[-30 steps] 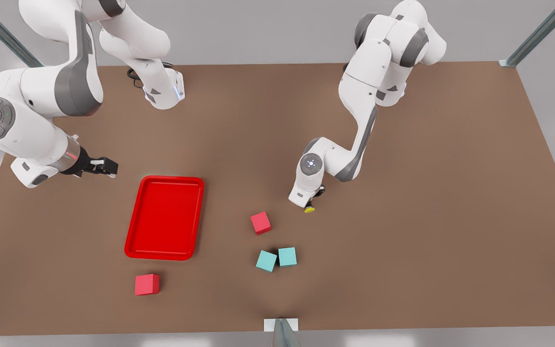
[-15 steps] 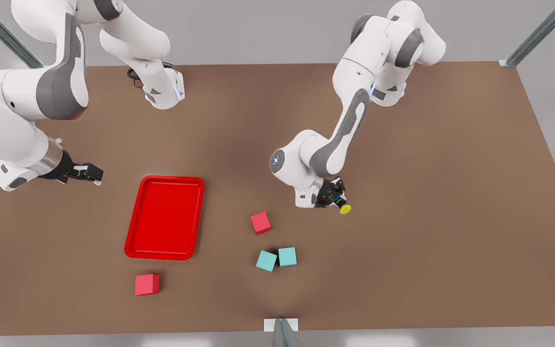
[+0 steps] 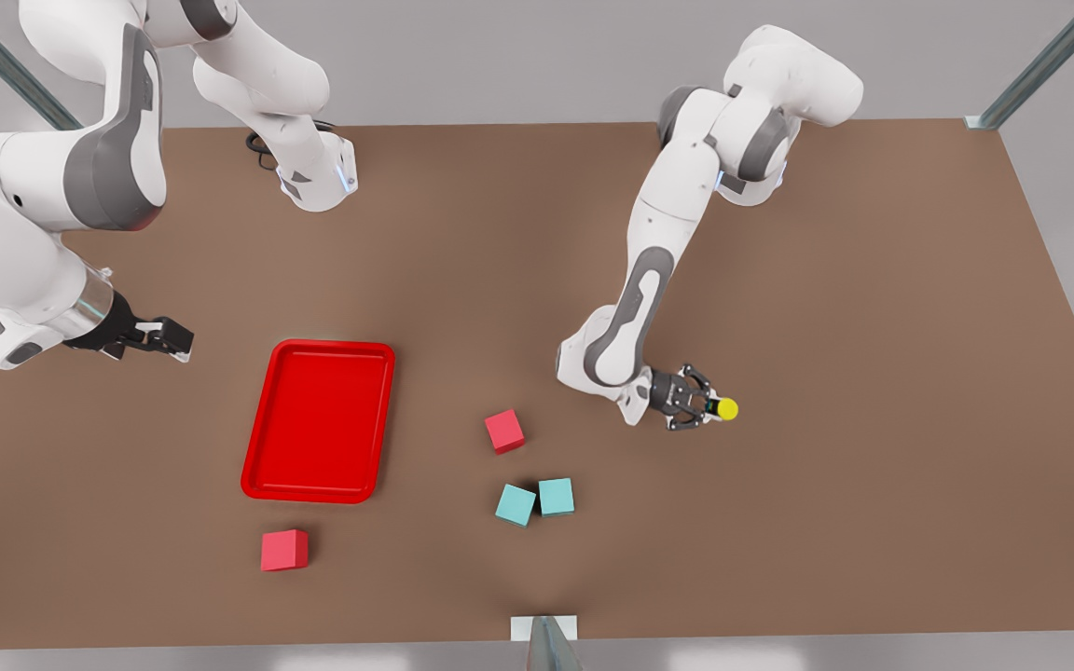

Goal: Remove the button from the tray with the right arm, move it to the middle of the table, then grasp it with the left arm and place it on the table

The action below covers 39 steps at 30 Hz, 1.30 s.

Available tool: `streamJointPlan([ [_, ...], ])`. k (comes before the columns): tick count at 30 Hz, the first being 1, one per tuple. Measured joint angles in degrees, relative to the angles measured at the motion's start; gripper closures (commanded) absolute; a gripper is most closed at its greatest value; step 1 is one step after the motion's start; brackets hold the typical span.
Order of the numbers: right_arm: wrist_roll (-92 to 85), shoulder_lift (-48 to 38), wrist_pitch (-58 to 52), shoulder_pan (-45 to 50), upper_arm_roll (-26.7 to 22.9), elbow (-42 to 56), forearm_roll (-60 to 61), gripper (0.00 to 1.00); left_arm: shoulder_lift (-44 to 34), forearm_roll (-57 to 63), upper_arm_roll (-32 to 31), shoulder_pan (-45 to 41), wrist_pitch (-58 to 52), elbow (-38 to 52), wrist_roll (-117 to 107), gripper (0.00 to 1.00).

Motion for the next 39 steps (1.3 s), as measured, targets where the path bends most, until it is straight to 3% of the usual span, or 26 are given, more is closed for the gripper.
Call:
streamJointPlan([
  [7, -0.1, 0.0, 0.1, 0.0, 0.0, 0.0, -0.1, 0.0, 3.3, 4.0, 0.0, 0.3, 0.6, 0.0, -12.9, 0.53],
  [8, -0.1, 0.0, 0.1, 0.0, 0.0, 0.0, -0.1, 0.0, 3.5, 4.3, 0.0, 0.4, 0.7, 0.0, -14.3, 0.47],
  [10, -0.1, 0.0, 0.1, 0.0, 0.0, 0.0, -0.1, 0.0, 3.9, 4.7, 0.0, 0.4, 1.0, 0.0, -17.0, 0.0],
  [39, -0.2, 0.0, 0.0, 0.6, 0.2, -0.1, -0.2, 0.0, 3.6, 8.7, 1.1, 1.4, 1.8, 0.1, -34.9, 0.0],
])
